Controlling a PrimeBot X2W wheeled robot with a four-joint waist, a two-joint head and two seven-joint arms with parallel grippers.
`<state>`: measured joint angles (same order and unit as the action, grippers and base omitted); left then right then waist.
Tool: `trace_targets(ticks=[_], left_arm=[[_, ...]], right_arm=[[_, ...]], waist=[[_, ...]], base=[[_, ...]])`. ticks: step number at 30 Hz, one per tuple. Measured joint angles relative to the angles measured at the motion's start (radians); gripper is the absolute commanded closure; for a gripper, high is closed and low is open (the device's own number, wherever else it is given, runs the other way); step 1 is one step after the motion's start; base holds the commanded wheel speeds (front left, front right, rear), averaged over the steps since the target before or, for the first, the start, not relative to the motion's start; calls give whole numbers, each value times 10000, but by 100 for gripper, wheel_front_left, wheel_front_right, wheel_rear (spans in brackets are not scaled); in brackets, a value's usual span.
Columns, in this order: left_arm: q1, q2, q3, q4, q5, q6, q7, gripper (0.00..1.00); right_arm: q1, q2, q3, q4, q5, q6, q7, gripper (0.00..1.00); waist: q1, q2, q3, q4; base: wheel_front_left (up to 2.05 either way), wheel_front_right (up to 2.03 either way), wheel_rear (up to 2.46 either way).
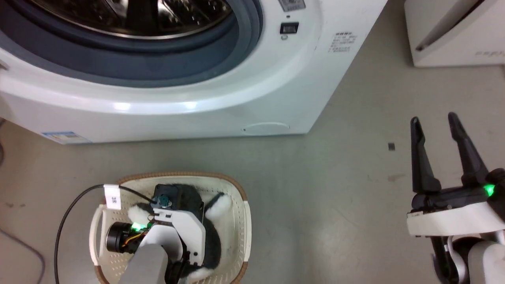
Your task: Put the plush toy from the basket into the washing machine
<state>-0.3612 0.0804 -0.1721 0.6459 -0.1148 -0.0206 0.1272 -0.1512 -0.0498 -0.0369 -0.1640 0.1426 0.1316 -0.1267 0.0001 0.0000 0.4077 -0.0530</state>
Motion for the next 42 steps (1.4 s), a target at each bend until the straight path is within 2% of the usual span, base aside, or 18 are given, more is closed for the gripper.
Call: trace_targets(ticks=[10,42], left_arm=[[-826,301,-196,1020,-303,13,236,0],[-3491,464,-1078,4184,-1455,0,836,0]], right_arm=[[-448,0,-79,-405,173,0,-211,0],[-1545,0,-407,-1505,324,0,-871,0]], waist=[[0,0,1201,-149],[0,0,4443,-229]], base=[[0,0,0],[0,0,0]])
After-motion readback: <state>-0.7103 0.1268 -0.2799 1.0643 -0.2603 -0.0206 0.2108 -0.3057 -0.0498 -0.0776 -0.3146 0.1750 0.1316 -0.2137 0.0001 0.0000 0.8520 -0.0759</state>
